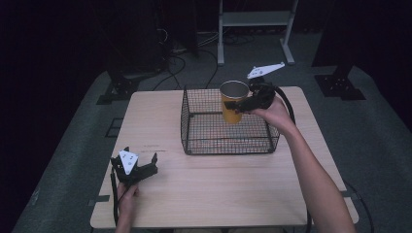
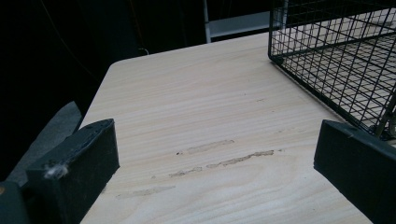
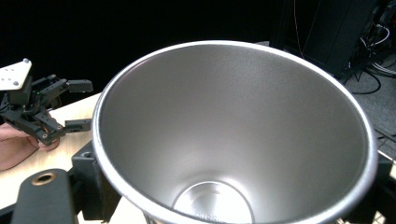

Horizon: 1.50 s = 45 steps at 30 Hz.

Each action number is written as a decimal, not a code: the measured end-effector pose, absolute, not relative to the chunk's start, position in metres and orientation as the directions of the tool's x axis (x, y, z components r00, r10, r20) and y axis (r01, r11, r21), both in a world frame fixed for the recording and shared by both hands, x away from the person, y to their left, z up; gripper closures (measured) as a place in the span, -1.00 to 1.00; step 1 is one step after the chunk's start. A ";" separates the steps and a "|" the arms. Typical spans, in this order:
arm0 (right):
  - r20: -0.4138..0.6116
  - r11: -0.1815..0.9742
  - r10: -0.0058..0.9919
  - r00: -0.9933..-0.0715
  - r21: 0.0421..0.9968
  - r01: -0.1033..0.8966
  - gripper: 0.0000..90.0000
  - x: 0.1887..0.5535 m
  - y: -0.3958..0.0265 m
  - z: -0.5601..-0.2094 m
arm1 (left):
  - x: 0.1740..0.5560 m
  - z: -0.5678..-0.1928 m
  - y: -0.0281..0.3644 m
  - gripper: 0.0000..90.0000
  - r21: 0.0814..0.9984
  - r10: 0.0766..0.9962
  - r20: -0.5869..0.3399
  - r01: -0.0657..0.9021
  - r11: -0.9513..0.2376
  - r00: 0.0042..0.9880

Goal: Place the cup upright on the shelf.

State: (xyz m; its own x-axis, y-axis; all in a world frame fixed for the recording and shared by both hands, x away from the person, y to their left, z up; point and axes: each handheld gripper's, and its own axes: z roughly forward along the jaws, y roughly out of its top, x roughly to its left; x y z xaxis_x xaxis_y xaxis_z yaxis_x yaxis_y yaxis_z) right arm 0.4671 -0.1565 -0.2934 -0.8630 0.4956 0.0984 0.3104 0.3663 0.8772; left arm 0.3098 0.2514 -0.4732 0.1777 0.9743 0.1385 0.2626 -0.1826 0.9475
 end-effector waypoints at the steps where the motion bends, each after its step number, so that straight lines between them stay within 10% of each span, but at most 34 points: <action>1: 0.098 0.366 0.496 -0.863 0.877 0.310 -0.70 0.467 -0.157 -0.293 | 0.310 -0.473 0.251 -1.00 0.947 0.974 0.138 0.263 -0.183 0.178; 45: 0.174 0.386 0.488 -0.855 0.836 0.391 -0.70 0.526 -0.127 -0.358 | 0.309 -0.473 0.253 -1.00 0.950 0.975 0.130 0.258 -0.174 0.180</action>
State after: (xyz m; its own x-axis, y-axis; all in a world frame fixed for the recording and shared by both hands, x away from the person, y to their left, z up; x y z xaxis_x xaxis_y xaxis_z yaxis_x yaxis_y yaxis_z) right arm 0.5259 -0.1273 -0.3578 -0.8551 0.4884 0.1742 0.3907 0.3860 0.8357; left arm 0.3094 0.2530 -0.4728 0.1799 0.9751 0.1296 0.2584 -0.1740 0.9502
